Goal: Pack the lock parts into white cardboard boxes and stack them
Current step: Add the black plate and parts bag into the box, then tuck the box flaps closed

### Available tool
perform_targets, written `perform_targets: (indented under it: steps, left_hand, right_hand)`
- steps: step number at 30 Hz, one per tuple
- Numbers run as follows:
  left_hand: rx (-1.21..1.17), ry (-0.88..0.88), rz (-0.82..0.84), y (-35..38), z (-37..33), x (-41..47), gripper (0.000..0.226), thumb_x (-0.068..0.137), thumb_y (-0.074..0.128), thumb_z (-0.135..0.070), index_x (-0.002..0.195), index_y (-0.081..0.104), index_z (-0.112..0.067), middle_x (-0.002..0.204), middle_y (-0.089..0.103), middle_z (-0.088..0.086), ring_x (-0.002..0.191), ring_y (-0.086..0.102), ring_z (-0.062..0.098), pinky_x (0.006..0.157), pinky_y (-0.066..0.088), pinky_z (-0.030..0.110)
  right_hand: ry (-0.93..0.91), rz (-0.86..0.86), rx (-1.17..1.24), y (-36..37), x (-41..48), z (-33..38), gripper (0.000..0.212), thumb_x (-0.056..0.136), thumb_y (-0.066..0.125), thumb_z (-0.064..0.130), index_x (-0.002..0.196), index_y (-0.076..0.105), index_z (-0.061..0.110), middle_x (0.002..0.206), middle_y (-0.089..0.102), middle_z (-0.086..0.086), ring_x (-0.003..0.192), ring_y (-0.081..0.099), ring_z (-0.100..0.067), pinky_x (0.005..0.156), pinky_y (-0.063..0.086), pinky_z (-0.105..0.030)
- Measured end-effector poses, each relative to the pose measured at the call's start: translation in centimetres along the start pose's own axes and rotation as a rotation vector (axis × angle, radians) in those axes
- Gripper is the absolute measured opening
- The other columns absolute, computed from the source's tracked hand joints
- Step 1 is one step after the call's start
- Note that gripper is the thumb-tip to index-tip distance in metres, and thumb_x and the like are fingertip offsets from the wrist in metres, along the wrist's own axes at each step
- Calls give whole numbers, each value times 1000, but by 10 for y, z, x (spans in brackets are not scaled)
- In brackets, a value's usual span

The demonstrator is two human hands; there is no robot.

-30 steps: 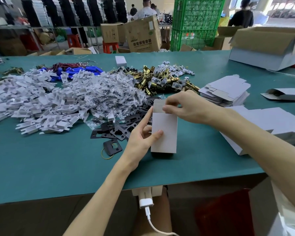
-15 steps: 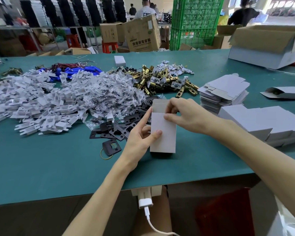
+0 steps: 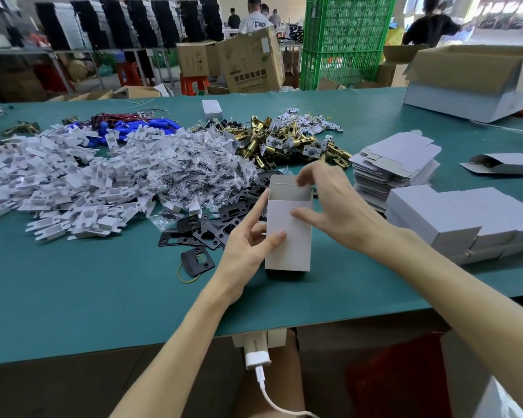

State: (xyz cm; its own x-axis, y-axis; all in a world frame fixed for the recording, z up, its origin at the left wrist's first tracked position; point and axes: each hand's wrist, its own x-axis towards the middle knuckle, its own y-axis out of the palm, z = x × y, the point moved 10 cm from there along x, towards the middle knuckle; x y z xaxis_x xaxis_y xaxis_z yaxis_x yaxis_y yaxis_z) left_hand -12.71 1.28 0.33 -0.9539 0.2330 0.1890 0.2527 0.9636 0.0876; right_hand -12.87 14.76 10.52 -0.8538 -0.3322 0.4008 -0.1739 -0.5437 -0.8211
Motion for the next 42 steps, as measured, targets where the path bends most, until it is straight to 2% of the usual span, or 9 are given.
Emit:
perform_targets:
  steps: [3,9,14,18,24,31,36,38,42]
  left_hand:
    - [-5,1,2,0,0,0,79,95,74,-19,160,34,-39,122,73,17,116,70,27,99,58,42]
    - [-41,6,-38,-5,-2,-1,76,86,77,-23,153,46,-42,121,75,11,115,70,26,95,60,39]
    - [-73,-46,-55,-8,5,-1,72,83,79,-22,150,54,-33,122,74,12,115,71,29,94,61,46]
    - [2,-49,-76,-8,5,-2,46,87,75,-29,131,65,-23,117,74,10,99,74,22,77,64,43]
    - [92,-69,-135,-16,12,-2,24,103,65,-26,92,63,-5,78,67,6,64,64,22,48,52,28]
    - [57,7,-78,-9,4,-2,16,104,62,-17,111,76,-21,107,76,1,87,65,14,68,56,26]
    - [23,59,-76,-10,-3,-1,41,103,65,-16,136,64,-40,95,68,-2,88,64,13,80,55,28]
    - [26,31,-77,-9,-1,-1,35,103,64,-17,134,68,-32,102,72,5,90,65,15,81,55,30]
    - [32,-11,-101,-10,3,-2,24,103,63,-26,111,76,-7,108,76,17,88,65,20,76,51,31]
  right_hand:
    - [180,-140,284,2,-14,-27,60,84,83,23,129,45,12,123,45,-4,107,55,-15,93,47,-18]
    - [352,-181,832,43,-41,-43,47,95,71,19,136,52,32,111,73,-6,98,73,-26,87,60,-48]
    - [377,-278,883,49,-47,-45,30,99,66,20,128,67,27,100,73,-9,87,69,-16,82,58,-40]
    - [437,-266,884,63,-56,-49,10,100,64,23,108,69,18,93,72,-6,80,66,-12,71,54,-34]
    - [432,-207,909,73,-58,-49,29,103,60,29,91,70,4,82,69,-11,73,58,-15,65,43,-34]
    - [432,-182,850,73,-58,-48,22,103,60,31,92,73,16,87,72,-1,77,63,-12,67,47,-32]
    - [446,-224,918,73,-57,-50,18,98,68,29,110,57,21,101,72,-10,83,68,-18,67,53,-38]
    - [502,-232,983,77,-60,-55,31,95,72,30,114,50,20,100,73,-14,81,70,-18,65,54,-36]
    - [466,-232,877,75,-57,-55,17,95,71,28,103,61,17,96,73,-7,78,68,-8,61,52,-22]
